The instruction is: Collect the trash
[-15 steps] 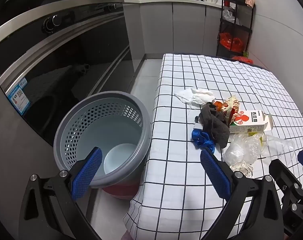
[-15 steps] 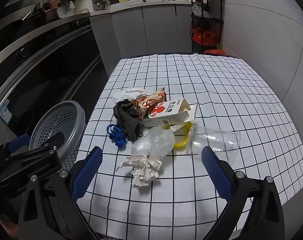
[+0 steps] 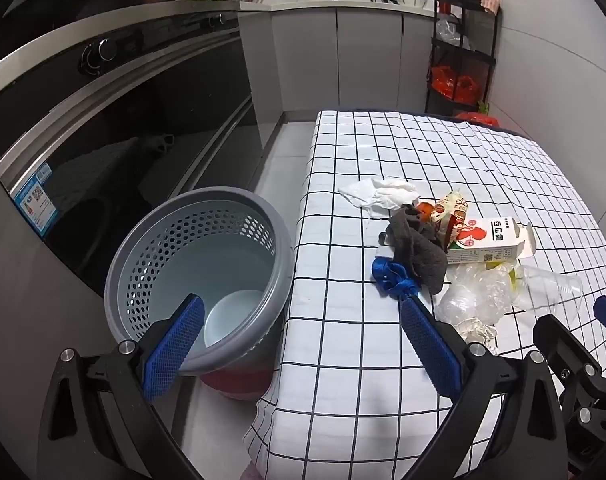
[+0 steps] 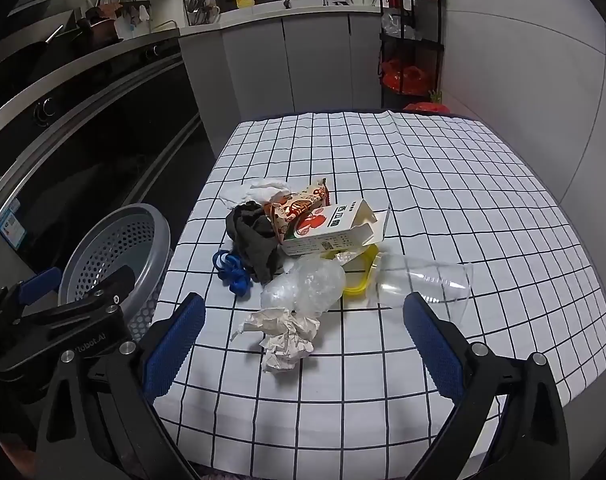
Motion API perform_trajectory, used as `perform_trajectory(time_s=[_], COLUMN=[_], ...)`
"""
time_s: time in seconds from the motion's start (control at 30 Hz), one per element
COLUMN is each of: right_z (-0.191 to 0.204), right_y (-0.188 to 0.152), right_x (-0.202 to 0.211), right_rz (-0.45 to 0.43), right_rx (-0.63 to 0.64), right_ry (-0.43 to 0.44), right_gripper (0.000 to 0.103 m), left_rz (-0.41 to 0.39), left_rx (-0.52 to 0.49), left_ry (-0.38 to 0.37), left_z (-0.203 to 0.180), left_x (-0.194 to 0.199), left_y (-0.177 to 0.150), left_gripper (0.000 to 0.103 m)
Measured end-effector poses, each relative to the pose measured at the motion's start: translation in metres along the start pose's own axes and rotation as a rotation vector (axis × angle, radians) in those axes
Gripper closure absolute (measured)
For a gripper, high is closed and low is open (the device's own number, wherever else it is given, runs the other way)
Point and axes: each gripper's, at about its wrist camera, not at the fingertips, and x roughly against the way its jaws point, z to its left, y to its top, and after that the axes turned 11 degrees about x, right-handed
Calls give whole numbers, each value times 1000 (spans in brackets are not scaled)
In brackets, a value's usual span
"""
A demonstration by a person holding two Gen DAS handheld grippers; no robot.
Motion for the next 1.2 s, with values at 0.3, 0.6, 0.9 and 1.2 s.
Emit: perform_trajectory(time_s=[0.3,0.6,0.9,1.2], right_z=[-3,-2,-1,2], right_y=[-1,-1,-2,-3], right_x=[2,1,0,-1], right_rz=[-4,-2,-5,-4], right_rx=[-4,-5,-6,5], right_ry=[8,12,12,19], right_gripper=[8,8,8,8], left_rz=[-6,-11,-11,-9], left_rx=[-6,-12,-11,-3], left_ry=[1,-2,-3,1], left_z=[-3,-1,1,6], left_x=[3,4,6,5], left_y=[2,-1,0,-1], left_gripper=[6,6,6,6])
